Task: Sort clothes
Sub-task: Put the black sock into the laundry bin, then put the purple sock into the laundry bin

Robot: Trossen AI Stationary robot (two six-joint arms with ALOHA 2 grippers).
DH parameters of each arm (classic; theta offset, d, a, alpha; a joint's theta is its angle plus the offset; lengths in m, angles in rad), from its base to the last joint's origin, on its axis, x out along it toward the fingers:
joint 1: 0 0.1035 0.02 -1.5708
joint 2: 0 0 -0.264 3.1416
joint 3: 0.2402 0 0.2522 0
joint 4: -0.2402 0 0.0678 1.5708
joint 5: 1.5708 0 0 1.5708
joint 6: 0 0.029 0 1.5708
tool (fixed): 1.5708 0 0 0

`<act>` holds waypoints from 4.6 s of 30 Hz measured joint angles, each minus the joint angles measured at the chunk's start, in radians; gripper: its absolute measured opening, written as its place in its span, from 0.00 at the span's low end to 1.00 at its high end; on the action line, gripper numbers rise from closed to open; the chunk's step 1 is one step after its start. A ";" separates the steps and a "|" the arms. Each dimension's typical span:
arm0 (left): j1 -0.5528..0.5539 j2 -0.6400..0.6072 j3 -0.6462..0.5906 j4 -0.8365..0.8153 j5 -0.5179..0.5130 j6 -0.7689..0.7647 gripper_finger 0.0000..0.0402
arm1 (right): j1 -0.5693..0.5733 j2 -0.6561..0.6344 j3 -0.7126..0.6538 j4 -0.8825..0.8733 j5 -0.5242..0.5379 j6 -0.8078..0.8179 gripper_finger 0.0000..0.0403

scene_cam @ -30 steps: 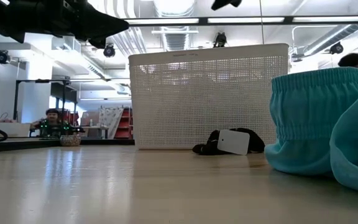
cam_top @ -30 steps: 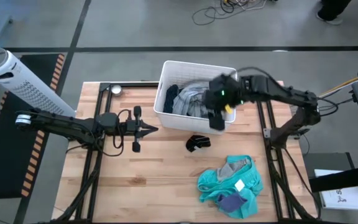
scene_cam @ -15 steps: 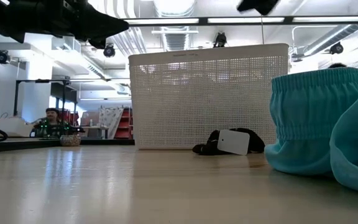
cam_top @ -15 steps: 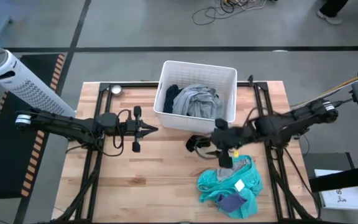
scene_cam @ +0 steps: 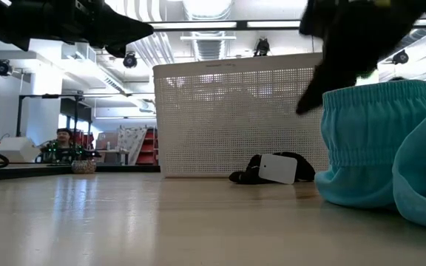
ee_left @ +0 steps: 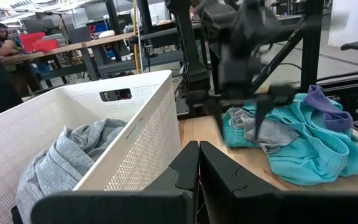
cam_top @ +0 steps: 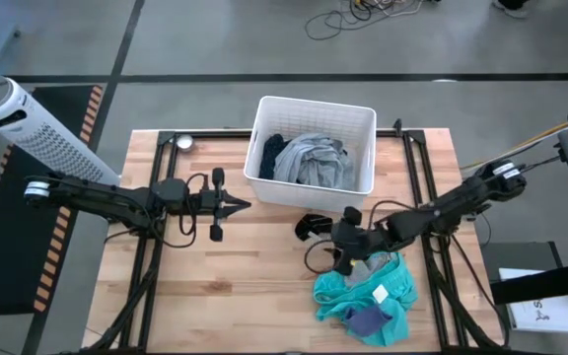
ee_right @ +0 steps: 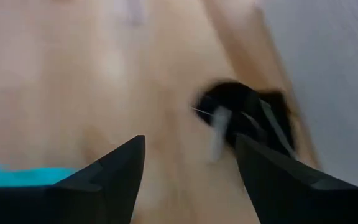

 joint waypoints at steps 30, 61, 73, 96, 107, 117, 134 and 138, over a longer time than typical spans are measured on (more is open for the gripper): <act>0.000 0.000 0.000 -0.004 0.000 0.000 0.00 | -0.102 0.169 0.311 -0.282 0.134 -0.197 0.03; -0.005 0.054 0.000 0.066 0.076 0.052 0.00 | -0.395 -0.048 0.711 -0.790 0.327 -0.380 0.06; -0.004 0.069 0.000 0.086 0.076 0.052 0.00 | -0.427 0.045 0.799 -0.881 0.324 -0.413 0.49; -0.035 0.059 0.000 0.101 0.075 0.079 0.00 | 0.151 0.058 0.692 -1.274 -0.335 0.080 0.01; -0.035 0.059 0.000 0.101 0.075 0.079 0.00 | 0.262 0.023 0.363 -0.830 -0.568 0.267 0.00; -0.036 0.059 0.000 0.109 0.075 0.082 0.00 | 0.253 0.025 0.019 -0.313 -0.565 0.327 0.00; -0.100 0.049 0.000 0.111 0.075 0.079 0.00 | -0.017 0.158 -0.043 0.017 -0.425 0.083 0.00; -0.121 0.045 0.000 0.115 0.075 0.079 0.00 | -0.055 0.244 0.021 0.057 -0.425 0.005 0.00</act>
